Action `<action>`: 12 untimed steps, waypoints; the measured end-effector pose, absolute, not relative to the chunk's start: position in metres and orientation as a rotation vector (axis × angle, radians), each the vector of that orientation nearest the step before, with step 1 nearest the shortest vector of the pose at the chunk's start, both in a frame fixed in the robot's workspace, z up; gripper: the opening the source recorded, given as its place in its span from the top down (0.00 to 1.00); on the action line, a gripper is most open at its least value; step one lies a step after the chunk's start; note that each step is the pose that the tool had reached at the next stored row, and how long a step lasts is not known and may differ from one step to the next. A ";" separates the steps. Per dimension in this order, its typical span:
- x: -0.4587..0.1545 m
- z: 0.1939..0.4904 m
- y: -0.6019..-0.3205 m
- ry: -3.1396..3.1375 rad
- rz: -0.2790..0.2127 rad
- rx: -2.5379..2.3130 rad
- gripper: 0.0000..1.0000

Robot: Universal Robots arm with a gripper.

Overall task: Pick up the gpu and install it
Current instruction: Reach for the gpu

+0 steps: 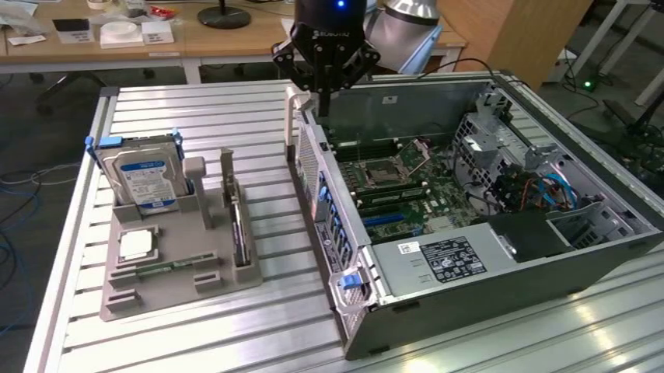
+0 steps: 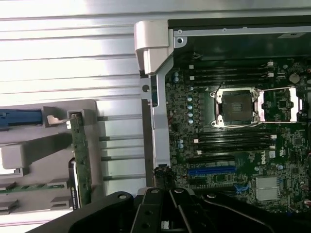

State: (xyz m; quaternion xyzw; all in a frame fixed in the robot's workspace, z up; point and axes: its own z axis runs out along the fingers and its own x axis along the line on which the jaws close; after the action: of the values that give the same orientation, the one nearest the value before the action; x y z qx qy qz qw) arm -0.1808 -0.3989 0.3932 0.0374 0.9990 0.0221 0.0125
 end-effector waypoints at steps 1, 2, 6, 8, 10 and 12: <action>-0.183 0.393 -0.399 3.114 0.069 0.117 0.89; -0.185 0.393 -0.399 3.114 0.069 0.117 0.89; -0.197 0.393 -0.399 3.114 0.069 0.117 0.89; -0.201 0.393 -0.399 3.114 0.069 0.117 0.89; -0.205 0.393 -0.399 3.114 0.069 0.117 0.89; -0.208 0.393 -0.399 3.114 0.069 0.117 0.89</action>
State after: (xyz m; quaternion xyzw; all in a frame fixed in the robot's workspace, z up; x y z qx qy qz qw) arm -0.2078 -0.3989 0.3931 0.0374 0.9990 0.0221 0.0125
